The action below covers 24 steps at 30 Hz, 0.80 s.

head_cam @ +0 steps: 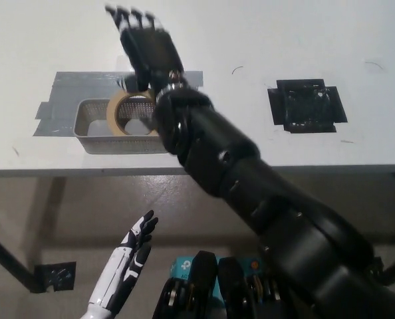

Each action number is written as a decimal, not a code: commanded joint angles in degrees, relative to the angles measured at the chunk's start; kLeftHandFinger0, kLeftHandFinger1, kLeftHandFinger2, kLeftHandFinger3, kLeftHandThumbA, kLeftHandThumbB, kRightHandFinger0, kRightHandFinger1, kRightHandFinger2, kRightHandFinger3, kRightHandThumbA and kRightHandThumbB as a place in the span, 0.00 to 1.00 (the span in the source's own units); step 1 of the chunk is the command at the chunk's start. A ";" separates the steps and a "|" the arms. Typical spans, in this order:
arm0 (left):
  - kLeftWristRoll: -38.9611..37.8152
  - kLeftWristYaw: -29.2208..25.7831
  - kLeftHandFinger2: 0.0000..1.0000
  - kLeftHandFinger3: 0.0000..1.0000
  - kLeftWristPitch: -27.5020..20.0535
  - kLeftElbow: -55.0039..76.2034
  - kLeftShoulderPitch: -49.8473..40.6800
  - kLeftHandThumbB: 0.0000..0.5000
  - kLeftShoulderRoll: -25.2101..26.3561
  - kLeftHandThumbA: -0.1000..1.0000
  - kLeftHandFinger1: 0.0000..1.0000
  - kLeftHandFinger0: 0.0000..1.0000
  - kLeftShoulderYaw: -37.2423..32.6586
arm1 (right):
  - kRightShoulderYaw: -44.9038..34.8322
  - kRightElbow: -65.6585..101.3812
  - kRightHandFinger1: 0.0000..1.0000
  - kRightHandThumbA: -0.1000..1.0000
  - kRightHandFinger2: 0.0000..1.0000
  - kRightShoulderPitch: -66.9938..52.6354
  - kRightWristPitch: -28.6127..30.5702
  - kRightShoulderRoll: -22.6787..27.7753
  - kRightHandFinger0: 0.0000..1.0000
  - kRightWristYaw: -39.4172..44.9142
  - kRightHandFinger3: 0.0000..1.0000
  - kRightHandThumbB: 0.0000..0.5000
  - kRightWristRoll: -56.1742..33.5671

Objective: The robot picks the tape placed on the black area with right hand and places it in the small grey container.

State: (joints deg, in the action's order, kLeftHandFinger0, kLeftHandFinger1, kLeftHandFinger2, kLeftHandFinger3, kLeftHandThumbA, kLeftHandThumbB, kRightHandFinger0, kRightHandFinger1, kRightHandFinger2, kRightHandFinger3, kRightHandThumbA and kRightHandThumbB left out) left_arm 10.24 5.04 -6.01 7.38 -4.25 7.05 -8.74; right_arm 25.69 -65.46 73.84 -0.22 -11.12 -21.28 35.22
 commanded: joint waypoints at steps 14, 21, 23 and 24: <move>-3.41 -1.44 1.00 1.00 -1.21 -3.00 9.41 0.19 1.62 1.00 1.00 1.00 5.40 | -16.96 87.37 1.00 1.00 1.00 -40.15 -4.33 26.22 1.00 17.31 1.00 0.71 -18.44; -4.71 -0.80 1.00 1.00 -0.05 -5.74 14.09 0.17 2.89 1.00 1.00 1.00 6.88 | -22.10 91.92 1.00 1.00 1.00 -50.69 -2.70 25.52 1.00 13.79 1.00 0.65 -31.61; -5.20 -0.54 1.00 1.00 -0.19 -6.12 14.59 0.12 3.17 1.00 1.00 1.00 7.21 | -22.00 91.58 1.00 1.00 1.00 -53.73 0.06 26.09 1.00 13.29 1.00 0.58 -32.86; -5.26 -0.52 1.00 1.00 -0.09 -6.20 14.88 0.12 3.29 1.00 1.00 1.00 7.39 | -21.94 91.04 1.00 0.99 1.00 -54.73 0.96 26.20 1.00 13.09 1.00 0.57 -32.68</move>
State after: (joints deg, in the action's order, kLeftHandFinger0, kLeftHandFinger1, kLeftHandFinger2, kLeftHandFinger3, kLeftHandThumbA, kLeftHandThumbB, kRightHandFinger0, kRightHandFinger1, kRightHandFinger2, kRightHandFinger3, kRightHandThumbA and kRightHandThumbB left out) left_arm 9.87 5.03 -5.68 2.54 2.60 7.57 -6.69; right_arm 15.96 -14.24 30.11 -2.11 8.19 -14.33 27.50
